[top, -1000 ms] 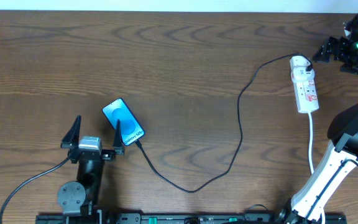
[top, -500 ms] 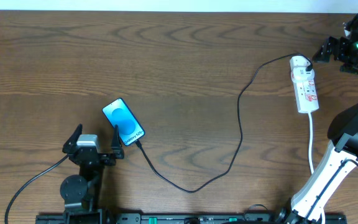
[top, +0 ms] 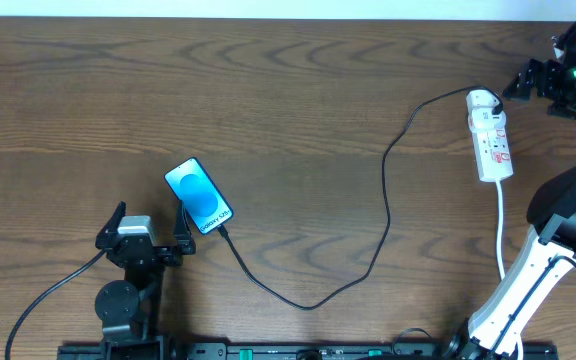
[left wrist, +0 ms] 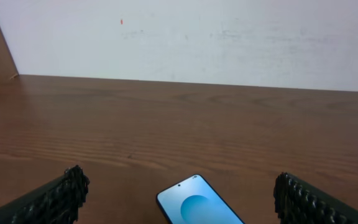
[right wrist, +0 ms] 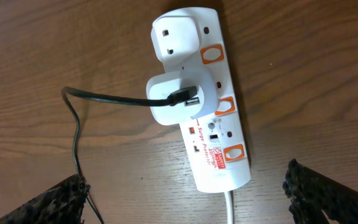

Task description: Plug charger to phone and switch on socket

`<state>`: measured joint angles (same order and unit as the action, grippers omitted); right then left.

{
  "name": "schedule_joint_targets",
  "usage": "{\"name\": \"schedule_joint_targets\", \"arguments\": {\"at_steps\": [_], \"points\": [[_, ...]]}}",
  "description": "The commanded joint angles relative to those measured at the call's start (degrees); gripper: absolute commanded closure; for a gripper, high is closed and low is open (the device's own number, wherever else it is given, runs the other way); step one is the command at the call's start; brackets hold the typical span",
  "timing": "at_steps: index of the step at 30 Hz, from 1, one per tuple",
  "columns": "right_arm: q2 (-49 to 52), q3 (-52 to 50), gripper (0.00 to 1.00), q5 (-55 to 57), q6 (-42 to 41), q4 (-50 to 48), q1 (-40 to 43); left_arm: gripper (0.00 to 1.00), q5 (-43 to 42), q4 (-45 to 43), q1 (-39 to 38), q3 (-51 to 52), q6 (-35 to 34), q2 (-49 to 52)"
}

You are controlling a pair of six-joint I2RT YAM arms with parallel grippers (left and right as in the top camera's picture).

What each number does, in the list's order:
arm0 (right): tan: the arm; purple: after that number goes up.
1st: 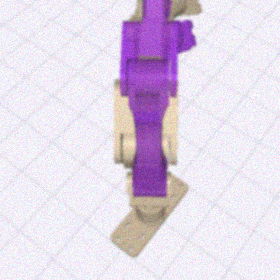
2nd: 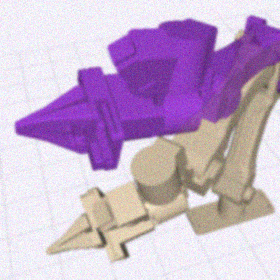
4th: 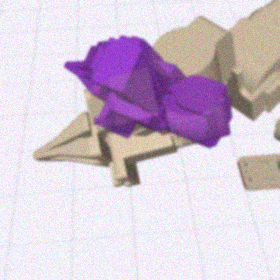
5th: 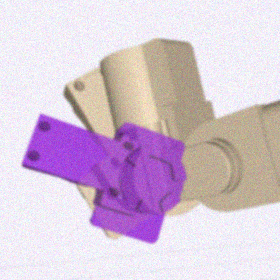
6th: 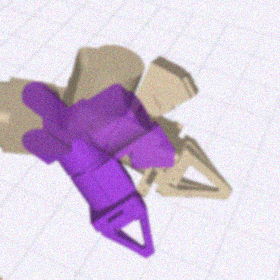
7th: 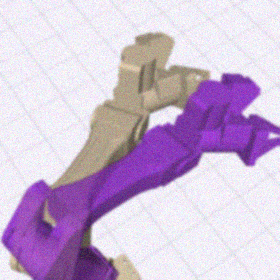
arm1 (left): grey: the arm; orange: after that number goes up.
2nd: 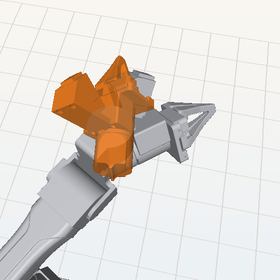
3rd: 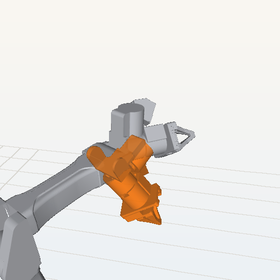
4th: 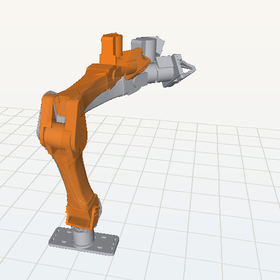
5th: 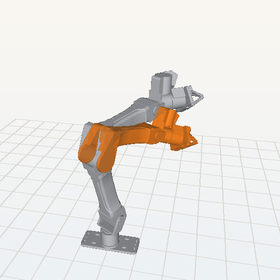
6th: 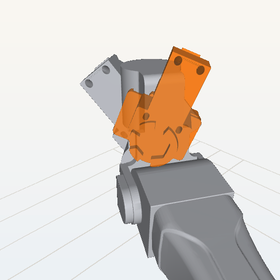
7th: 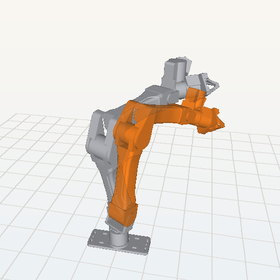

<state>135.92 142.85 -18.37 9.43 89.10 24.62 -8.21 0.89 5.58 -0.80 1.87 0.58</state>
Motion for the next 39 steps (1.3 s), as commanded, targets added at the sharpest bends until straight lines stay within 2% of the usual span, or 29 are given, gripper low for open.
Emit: {"name": "schedule_joint_targets", "arguments": {"at_steps": [1, 39], "points": [[-0.6, 1.1, 0.01, -0.1, -0.4, 0.0, 0.0, 0.02, -0.3, 2.7, 0.3, 0.6, -0.2, -0.5], [-0.6, 1.1, 0.01, -0.1, -0.4, 0.0, 0.0, 0.02, -0.3, 2.5, 0.2, 0.6, -0.1, -0.3]]}}
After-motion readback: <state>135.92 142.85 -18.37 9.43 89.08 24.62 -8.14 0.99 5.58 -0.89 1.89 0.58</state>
